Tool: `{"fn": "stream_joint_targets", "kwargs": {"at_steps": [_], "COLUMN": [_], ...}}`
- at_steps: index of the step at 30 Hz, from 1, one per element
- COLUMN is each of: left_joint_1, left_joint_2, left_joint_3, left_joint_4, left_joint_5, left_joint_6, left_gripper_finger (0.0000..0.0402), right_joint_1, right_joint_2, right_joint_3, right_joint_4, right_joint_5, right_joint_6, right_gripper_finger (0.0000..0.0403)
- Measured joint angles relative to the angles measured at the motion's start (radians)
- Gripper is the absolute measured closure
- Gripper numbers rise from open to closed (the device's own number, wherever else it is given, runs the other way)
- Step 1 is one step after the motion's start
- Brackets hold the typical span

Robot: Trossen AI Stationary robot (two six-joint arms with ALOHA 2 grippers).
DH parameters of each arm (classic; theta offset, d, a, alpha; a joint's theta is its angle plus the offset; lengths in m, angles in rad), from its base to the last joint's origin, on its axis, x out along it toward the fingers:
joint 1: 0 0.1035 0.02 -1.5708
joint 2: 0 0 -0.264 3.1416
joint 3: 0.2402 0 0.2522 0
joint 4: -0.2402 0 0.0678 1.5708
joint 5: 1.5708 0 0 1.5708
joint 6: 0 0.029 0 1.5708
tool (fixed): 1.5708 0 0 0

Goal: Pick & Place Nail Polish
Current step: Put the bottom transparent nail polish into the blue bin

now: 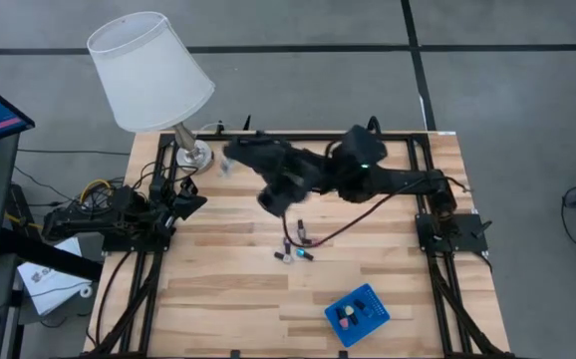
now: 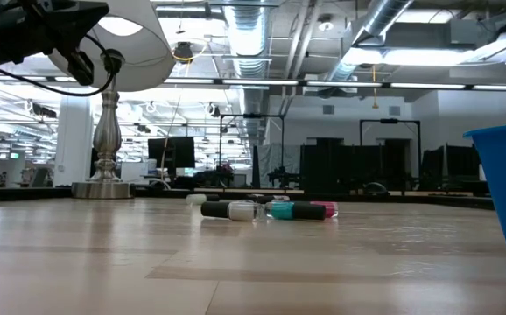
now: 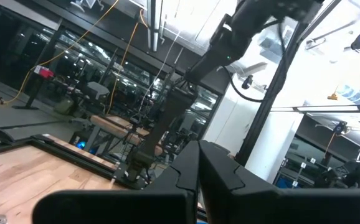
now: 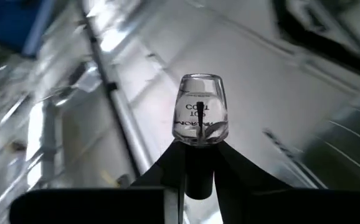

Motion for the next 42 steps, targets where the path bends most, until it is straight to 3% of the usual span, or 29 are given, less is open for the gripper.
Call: {"fn": "stream_joint_targets", "kwargs": {"at_steps": [4, 11, 17, 19, 24, 26, 28, 31, 35, 39, 42], "left_joint_1": [0.0, 0.0, 0.0, 0.0, 0.0, 0.0, 0.0, 0.0, 0.0, 0.0, 0.0], "left_joint_2": [0.0, 0.0, 0.0, 0.0, 0.0, 0.0, 0.0, 0.0, 0.0, 0.0, 0.0], "left_joint_3": [0.0, 0.0, 0.0, 0.0, 0.0, 0.0, 0.0, 0.0, 0.0, 0.0, 0.0], "left_joint_4": [0.0, 0.0, 0.0, 0.0, 0.0, 0.0, 0.0, 0.0, 0.0, 0.0, 0.0], "left_joint_5": [0.0, 0.0, 0.0, 0.0, 0.0, 0.0, 0.0, 0.0, 0.0, 0.0, 0.0], "left_joint_6": [0.0, 0.0, 0.0, 0.0, 0.0, 0.0, 0.0, 0.0, 0.0, 0.0, 0.0], "left_gripper_finger": [0.0401, 0.0401, 0.0401, 0.0401, 0.0401, 0.0401, 0.0401, 0.0401, 0.0401, 0.0401, 0.0401], "right_joint_1": [0.048, 0.158, 0.266, 0.298, 0.368, 0.386, 0.408, 0.427, 0.401, 0.347, 0.32], "right_joint_2": [-0.002, -0.06, -0.069, -0.069, -0.068, -0.068, -0.068, -0.067, -0.07, -0.069, -0.069], "right_joint_3": [0.002, 0.001, 0.001, 0.001, 0.001, 0.001, 0.001, 0.0, 0.001, 0.001, 0.001], "right_joint_4": [0.116, 0.149, 0.187, 0.183, 0.144, 0.142, 0.157, 0.231, 0.201, -0.097, -0.445], "right_joint_5": [-0.212, -0.551, -0.812, -0.872, -0.872, -0.771, -0.531, -0.127, 0.27, 0.614, 0.724], "right_joint_6": [0.192, 0.585, 0.738, 0.741, 0.733, 0.739, 0.809, 1.06, 1.37, 1.728, 2.097], "right_gripper_finger": [0.0358, 0.0358, 0.0358, 0.0358, 0.0358, 0.0358, 0.0358, 0.0358, 0.0358, 0.0358, 0.0358]}}
